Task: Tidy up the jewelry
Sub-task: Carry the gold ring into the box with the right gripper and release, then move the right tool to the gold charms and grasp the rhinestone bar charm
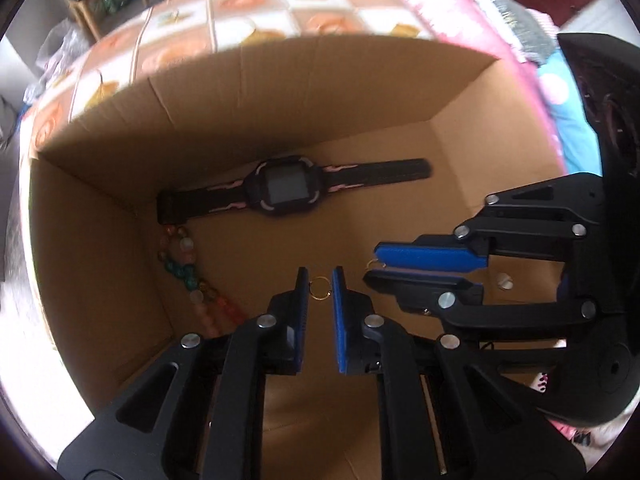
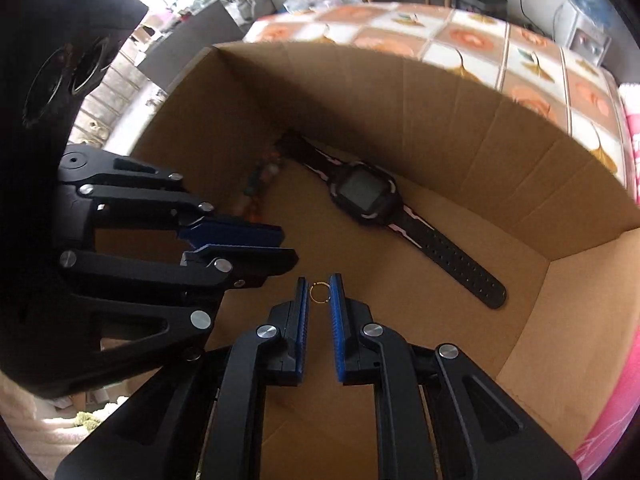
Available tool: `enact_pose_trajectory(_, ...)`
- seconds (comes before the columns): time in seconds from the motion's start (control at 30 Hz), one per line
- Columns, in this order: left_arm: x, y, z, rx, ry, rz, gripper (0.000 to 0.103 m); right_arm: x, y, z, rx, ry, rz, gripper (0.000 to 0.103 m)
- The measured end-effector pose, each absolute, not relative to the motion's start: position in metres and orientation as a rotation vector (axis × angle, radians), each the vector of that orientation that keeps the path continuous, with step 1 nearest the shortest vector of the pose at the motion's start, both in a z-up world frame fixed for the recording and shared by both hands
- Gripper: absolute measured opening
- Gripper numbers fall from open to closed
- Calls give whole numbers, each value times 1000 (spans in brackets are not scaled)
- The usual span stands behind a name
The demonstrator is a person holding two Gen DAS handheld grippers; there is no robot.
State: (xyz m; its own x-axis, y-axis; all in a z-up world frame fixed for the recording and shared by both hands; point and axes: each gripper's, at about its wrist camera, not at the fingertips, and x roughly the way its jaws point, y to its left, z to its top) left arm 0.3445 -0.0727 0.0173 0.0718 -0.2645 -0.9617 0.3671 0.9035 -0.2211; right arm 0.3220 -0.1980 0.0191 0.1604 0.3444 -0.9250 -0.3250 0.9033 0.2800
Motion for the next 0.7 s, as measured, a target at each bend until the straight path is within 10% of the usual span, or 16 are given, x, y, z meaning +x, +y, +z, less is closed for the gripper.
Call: enact_pose_trajectory(0.7, 274, -21, 91, -1, 1133, -454, 30, 247, -242, 88, 117, 1080, 450, 20)
